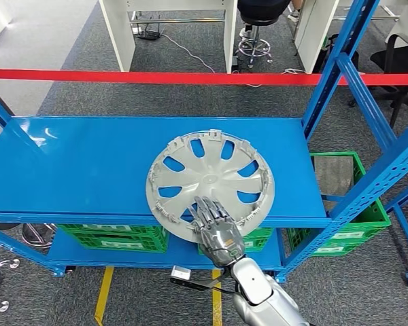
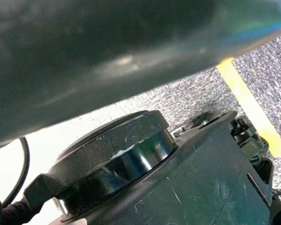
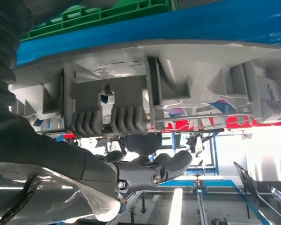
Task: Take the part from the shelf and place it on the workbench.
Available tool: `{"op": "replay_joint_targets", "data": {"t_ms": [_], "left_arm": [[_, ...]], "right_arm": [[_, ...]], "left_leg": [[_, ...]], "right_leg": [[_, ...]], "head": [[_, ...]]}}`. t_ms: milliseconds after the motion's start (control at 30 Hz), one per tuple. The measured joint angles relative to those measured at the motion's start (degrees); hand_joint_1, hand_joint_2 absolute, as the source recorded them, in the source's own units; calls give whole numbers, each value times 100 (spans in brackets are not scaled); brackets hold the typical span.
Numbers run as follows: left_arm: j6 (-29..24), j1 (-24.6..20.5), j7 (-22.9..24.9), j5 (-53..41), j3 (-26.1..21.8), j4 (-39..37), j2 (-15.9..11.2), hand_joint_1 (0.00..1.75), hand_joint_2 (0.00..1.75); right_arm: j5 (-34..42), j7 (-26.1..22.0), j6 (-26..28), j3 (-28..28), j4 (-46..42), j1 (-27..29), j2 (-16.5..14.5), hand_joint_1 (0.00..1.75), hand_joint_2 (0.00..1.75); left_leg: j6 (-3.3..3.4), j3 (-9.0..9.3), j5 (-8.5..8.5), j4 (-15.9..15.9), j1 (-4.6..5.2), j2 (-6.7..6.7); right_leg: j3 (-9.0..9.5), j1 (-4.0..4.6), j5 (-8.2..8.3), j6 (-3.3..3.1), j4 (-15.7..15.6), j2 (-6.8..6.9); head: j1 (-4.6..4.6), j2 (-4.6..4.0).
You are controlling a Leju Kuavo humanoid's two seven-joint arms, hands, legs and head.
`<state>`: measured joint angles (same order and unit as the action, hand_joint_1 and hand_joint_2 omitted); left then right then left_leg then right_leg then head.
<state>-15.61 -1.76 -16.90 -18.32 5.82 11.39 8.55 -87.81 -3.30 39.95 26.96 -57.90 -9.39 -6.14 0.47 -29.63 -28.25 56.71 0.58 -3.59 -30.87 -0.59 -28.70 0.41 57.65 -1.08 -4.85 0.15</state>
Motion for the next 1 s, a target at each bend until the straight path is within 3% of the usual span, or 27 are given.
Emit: {"op": "replay_joint_targets", "data": {"t_ms": [100, 167, 300, 333, 1000], "left_arm": [[0, 0, -2, 0, -1, 0, 0, 0, 0], [0, 0, -2, 0, -1, 0, 0, 0, 0], [0, 0, -2, 1, -2, 0, 0, 0, 0], [-1, 0, -2, 3, -3, 0, 0, 0, 0], [-9, 9, -68, 48, -145, -1, 2, 0, 0]], "right_arm": [[-4, 8, 0, 13, 0, -8, 0, 1, 175], [-7, 9, 0, 17, 0, -11, 0, 18, 175], [-53, 73, 0, 52, -1, -24, 0, 166, 175], [-64, 97, 0, 74, -4, -29, 0, 175, 175], [-158, 261, 0, 616, -561, -31, 97, 175, 175]], "left_leg": [[0, 0, 0, 0, 0, 0], [0, 0, 0, 0, 0, 0], [0, 0, 0, 1, 0, 0], [0, 0, 0, 1, 0, 0], [0, -2, 0, 1, 0, 0]], "right_leg": [[0, 0, 0, 0, 0, 0], [0, 0, 0, 0, 0, 0], [0, 0, 0, 0, 0, 0], [0, 0, 0, 0, 0, 0], [-2, 0, 0, 0, 0, -1]], "head": [[1, 0], [1, 0], [1, 0], [0, 0], [1, 0]]}}
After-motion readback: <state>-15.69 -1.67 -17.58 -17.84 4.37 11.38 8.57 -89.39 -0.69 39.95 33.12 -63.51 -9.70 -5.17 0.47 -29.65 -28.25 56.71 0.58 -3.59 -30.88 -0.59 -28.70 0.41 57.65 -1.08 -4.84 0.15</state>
